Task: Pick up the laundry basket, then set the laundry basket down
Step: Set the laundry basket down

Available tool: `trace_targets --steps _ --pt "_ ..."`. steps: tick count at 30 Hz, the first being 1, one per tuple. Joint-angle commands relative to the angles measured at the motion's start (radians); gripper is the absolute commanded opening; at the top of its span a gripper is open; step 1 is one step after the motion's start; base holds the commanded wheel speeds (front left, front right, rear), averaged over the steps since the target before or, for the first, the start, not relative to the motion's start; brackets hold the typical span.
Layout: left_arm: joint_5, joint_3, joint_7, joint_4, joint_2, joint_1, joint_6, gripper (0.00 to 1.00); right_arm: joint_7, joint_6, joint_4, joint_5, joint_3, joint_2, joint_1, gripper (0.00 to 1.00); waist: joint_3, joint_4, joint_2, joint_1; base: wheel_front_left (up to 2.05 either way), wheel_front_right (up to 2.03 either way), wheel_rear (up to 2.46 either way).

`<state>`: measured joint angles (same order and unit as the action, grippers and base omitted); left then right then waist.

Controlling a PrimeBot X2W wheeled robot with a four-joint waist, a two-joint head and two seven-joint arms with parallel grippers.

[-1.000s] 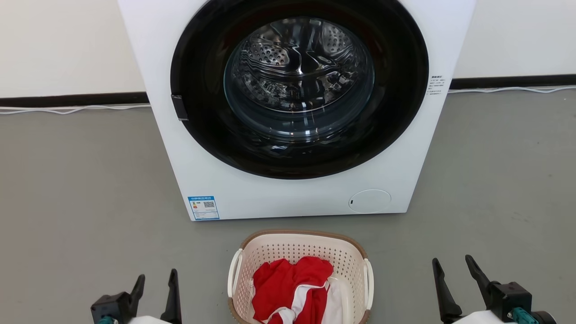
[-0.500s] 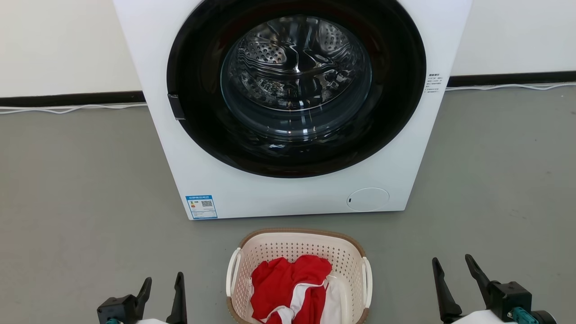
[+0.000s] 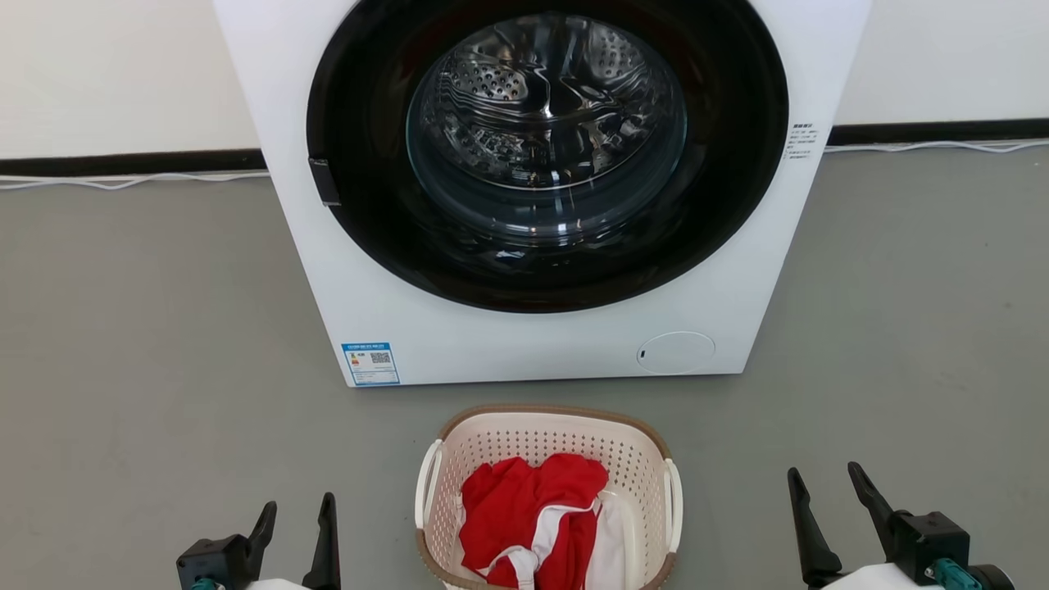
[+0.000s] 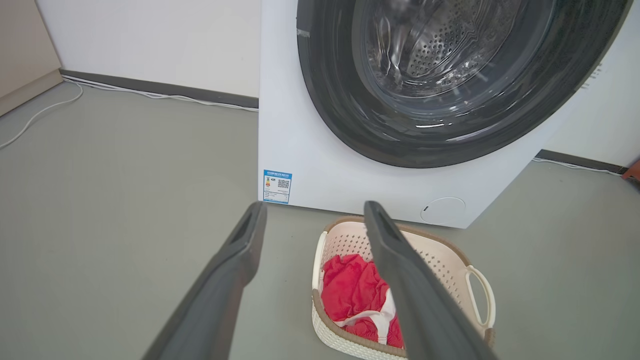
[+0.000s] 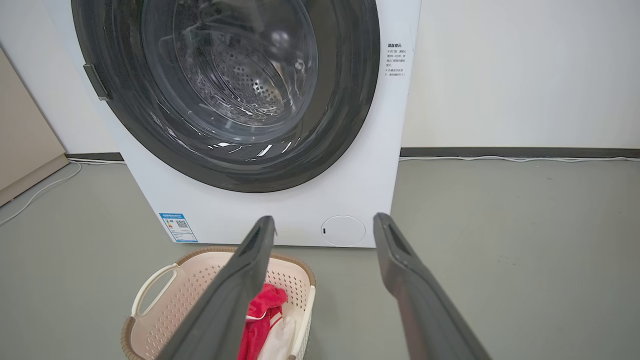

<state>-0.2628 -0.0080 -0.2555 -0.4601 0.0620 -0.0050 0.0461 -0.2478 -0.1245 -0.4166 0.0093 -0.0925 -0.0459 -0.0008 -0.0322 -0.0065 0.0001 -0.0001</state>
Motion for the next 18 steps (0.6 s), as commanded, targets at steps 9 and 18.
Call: trace_targets --steps 9,18 --pt "0.01 0.024 -0.006 0.051 -0.003 -0.075 0.02 1.0 -0.014 -0.006 -0.02 0.018 -0.017 -0.004 -0.075 0.0 0.079 0.024 -0.0001 0.0001 0.0 0.0 0.0" --pt "0.008 0.004 -0.006 0.08 -0.007 -0.158 0.027 1.0 0.01 -0.006 -0.115 -0.001 -0.02 -0.004 -0.186 0.0 0.236 0.061 -0.0001 0.0001 0.0 0.0 0.0"
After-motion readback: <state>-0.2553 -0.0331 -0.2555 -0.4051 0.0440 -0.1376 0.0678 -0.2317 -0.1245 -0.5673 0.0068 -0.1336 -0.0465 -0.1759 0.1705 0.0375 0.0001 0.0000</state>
